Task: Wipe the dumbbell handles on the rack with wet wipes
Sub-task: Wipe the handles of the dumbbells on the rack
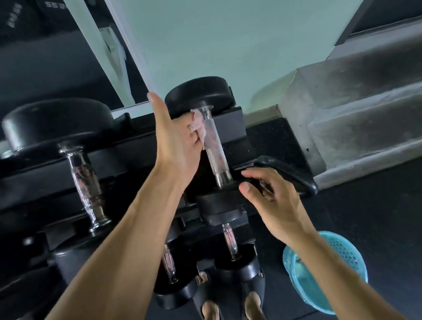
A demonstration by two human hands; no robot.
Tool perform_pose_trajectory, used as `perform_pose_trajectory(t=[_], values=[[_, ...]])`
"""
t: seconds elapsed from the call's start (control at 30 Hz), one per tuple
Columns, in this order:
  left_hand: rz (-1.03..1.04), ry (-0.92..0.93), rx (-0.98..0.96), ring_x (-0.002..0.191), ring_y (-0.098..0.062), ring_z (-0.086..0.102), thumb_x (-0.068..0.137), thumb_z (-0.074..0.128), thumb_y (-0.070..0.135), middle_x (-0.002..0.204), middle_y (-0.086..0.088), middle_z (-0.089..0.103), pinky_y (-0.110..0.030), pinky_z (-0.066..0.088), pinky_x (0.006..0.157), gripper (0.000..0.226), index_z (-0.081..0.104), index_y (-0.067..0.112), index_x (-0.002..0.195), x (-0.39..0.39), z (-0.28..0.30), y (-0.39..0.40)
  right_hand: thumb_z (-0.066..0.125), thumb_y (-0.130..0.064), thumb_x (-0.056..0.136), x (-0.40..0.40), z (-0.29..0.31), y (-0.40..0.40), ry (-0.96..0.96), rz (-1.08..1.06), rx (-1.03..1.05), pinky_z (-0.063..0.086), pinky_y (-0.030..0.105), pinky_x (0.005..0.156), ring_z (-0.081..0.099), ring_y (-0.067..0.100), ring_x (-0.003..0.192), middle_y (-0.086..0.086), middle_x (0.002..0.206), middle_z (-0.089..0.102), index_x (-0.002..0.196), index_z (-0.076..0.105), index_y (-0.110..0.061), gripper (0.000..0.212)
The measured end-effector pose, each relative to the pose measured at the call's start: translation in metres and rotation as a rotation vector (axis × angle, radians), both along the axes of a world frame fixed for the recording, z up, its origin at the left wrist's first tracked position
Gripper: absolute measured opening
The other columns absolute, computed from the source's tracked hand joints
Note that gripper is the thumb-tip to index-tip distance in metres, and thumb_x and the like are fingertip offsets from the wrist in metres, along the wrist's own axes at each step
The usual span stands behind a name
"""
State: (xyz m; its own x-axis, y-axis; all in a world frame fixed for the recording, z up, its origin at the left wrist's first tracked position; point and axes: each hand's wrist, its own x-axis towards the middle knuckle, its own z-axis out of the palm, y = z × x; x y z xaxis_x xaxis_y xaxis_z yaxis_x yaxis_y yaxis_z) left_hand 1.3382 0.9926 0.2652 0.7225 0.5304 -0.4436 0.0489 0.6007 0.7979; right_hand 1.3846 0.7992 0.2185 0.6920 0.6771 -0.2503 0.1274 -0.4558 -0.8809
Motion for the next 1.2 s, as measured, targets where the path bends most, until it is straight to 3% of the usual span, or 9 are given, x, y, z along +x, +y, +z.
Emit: perform_pose_trajectory(t=[0.07, 0.17, 0.23, 0.4, 0.6, 0.8, 0.93, 1.1, 1.2], values=[[0.02, 0.101, 0.034, 0.069, -0.017, 0.036, 0.1, 0.021, 0.065, 0.073, -0.005, 0.033, -0.026, 0.042, 0.087, 0.056, 0.037, 0.019, 0.072, -0.003, -0.004, -0.009, 0.058, -0.054, 0.084, 0.0, -0.002, -0.002, 0.019, -0.011, 0.014, 0.039, 0.005, 0.082, 0.057, -0.003, 0.103, -0.019, 0.117, 0.062, 0.105, 0.058, -0.05, 0.022], [-0.018, 0.367, 0.368, 0.079, -0.008, 0.066, 0.101, 0.055, 0.035, 0.077, -0.002, 0.07, -0.031, 0.052, 0.096, 0.026, 0.073, 0.02, 0.088, -0.022, -0.024, -0.036, 0.061, -0.051, 0.084, 0.0, -0.003, -0.002, 0.022, -0.045, 0.046, 0.041, 0.007, 0.079, 0.058, -0.004, 0.093, -0.016, 0.114, 0.064, 0.106, 0.061, -0.047, 0.023], [0.088, 0.401, 0.431, 0.082, -0.004, 0.072, 0.093, 0.068, 0.022, 0.079, 0.009, 0.076, -0.029, 0.055, 0.092, 0.01, 0.077, 0.026, 0.096, -0.025, -0.026, -0.042, 0.067, -0.041, 0.087, 0.001, -0.003, -0.001, 0.049, -0.041, 0.042, 0.043, 0.008, 0.081, 0.058, -0.005, 0.094, -0.016, 0.113, 0.064, 0.108, 0.063, -0.043, 0.021], [0.336, 0.331, 0.43, 0.086, -0.014, 0.075, 0.081, 0.078, 0.0, 0.088, -0.001, 0.078, -0.036, 0.059, 0.089, 0.017, 0.078, 0.016, 0.089, 0.006, -0.026, -0.014, 0.073, -0.03, 0.087, 0.007, -0.002, -0.001, 0.08, -0.014, 0.058, 0.042, 0.006, 0.075, 0.055, -0.013, 0.081, -0.015, 0.1, 0.064, 0.103, 0.067, -0.036, 0.018], [0.173, 0.416, 0.577, 0.076, 0.003, 0.07, 0.075, 0.085, 0.009, 0.071, 0.02, 0.072, -0.018, 0.057, 0.077, 0.034, 0.072, 0.038, 0.085, -0.019, -0.036, -0.038, 0.066, -0.054, 0.074, 0.003, -0.004, -0.002, 0.089, -0.053, 0.089, 0.046, 0.013, 0.081, 0.06, -0.005, 0.089, -0.012, 0.109, 0.067, 0.107, 0.065, -0.04, 0.036], [0.301, 0.417, 0.609, 0.085, -0.01, 0.073, 0.065, 0.092, 0.014, 0.088, 0.005, 0.075, -0.032, 0.061, 0.078, 0.032, 0.076, 0.022, 0.091, 0.001, -0.035, -0.012, 0.072, -0.044, 0.083, 0.022, -0.002, 0.001, 0.061, 0.103, 0.0, 0.047, 0.021, 0.097, 0.057, -0.003, 0.113, -0.02, 0.118, 0.062, 0.126, 0.061, -0.037, 0.045], [0.214, 0.463, 0.72, 0.078, 0.001, 0.068, 0.08, 0.082, 0.017, 0.076, 0.025, 0.068, -0.036, 0.061, 0.079, 0.023, 0.074, 0.039, 0.082, -0.016, -0.035, -0.031, 0.064, -0.066, 0.072, 0.016, -0.004, -0.001, 0.074, 0.078, 0.011, 0.051, 0.032, 0.099, 0.061, 0.003, 0.112, -0.018, 0.116, 0.065, 0.119, 0.067, -0.035, 0.056], [0.298, 0.382, 0.843, 0.07, 0.004, 0.068, 0.085, 0.077, 0.012, 0.068, 0.019, 0.071, -0.021, 0.057, 0.074, 0.022, 0.075, 0.032, 0.077, -0.008, -0.026, -0.026, 0.062, -0.068, 0.069, 0.012, -0.005, 0.001, 0.09, 0.031, 0.041, 0.05, 0.029, 0.096, 0.06, 0.004, 0.114, -0.02, 0.112, 0.066, 0.112, 0.068, -0.039, 0.052], [0.484, 0.391, 0.701, 0.064, -0.006, 0.07, 0.078, 0.083, 0.011, 0.065, 0.009, 0.072, -0.036, 0.062, 0.072, 0.021, 0.073, 0.028, 0.071, 0.016, -0.03, -0.004, 0.062, -0.07, 0.067, 0.013, -0.007, 0.001, 0.089, 0.02, 0.035, 0.049, 0.025, 0.095, 0.06, 0.004, 0.113, -0.022, 0.11, 0.066, 0.105, 0.065, -0.048, 0.044]])
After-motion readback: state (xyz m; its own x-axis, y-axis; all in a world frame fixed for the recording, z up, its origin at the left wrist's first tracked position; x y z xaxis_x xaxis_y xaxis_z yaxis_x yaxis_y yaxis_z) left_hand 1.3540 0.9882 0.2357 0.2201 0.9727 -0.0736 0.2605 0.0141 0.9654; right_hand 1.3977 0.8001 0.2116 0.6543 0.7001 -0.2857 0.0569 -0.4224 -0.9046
